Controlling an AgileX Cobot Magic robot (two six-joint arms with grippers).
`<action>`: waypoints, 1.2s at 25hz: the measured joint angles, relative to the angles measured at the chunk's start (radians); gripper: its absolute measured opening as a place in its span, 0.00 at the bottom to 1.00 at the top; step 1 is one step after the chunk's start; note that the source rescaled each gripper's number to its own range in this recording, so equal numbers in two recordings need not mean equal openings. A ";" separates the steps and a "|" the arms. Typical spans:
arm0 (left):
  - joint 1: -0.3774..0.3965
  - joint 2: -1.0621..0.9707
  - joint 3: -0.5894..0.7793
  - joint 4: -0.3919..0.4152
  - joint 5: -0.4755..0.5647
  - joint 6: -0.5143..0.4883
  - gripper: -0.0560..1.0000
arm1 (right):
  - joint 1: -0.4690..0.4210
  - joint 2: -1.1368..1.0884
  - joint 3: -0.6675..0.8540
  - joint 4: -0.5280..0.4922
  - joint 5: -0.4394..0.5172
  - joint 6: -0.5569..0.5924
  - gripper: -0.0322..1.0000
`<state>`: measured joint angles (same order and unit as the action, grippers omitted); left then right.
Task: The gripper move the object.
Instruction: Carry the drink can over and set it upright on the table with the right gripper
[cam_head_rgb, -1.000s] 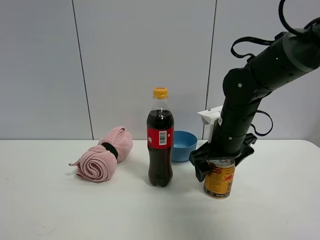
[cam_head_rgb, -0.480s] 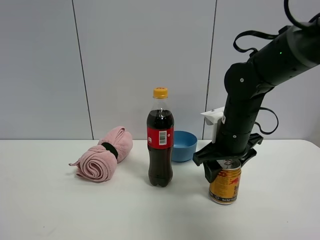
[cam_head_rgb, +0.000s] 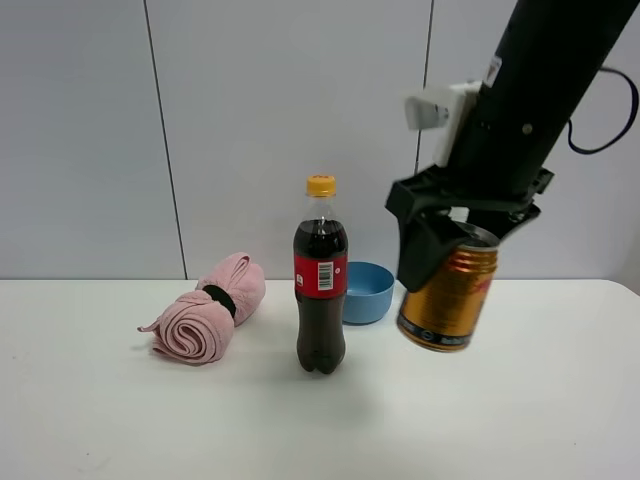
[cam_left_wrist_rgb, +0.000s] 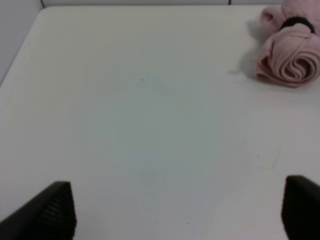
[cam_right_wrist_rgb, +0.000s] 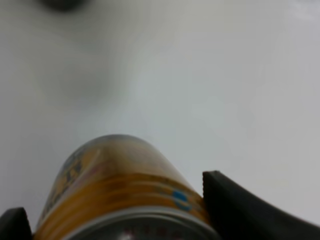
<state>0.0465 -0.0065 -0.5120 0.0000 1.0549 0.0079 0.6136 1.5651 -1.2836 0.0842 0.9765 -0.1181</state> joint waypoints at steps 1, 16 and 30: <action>0.000 0.000 0.000 0.000 0.000 0.000 1.00 | 0.042 -0.018 -0.016 0.019 0.005 -0.018 0.04; 0.000 0.000 0.000 0.000 0.000 0.000 1.00 | 0.378 0.457 -0.683 -0.090 0.192 -0.040 0.04; 0.000 0.000 0.000 0.000 0.000 0.000 1.00 | 0.382 0.788 -0.864 -0.095 0.159 -0.078 0.04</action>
<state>0.0465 -0.0065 -0.5120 0.0000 1.0549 0.0079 0.9955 2.3534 -2.1473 -0.0109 1.1359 -0.1966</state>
